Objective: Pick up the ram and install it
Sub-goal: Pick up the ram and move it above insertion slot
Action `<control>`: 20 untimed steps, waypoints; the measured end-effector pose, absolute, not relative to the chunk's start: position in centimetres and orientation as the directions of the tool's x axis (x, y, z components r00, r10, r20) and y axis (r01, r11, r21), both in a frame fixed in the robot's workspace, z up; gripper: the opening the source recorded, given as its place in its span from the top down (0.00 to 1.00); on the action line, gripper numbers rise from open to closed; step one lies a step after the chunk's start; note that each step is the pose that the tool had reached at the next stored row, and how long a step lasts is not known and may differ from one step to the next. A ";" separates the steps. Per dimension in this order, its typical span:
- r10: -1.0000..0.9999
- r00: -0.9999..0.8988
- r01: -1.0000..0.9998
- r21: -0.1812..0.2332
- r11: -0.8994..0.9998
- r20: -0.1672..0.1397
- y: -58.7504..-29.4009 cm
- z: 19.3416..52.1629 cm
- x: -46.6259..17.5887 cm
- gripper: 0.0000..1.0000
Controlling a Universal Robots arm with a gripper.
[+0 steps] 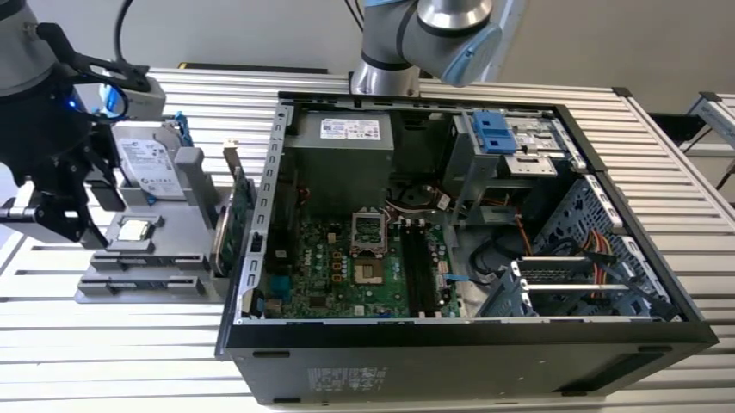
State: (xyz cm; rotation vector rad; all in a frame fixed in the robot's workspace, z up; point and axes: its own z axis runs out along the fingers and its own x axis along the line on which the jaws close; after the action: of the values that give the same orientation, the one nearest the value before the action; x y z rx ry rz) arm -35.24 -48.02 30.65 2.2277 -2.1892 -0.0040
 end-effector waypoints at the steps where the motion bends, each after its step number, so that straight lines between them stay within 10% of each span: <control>1: -1.000 0.018 -1.000 0.015 -0.017 0.011 -48.0 30.6 -35.2 0.00; 20: -1.000 0.017 -1.000 0.015 -0.017 0.011 -48.3 29.0 -35.2 0.00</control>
State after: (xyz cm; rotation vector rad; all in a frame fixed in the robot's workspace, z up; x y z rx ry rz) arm -35.24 -48.30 29.03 2.2278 -2.1894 -0.0039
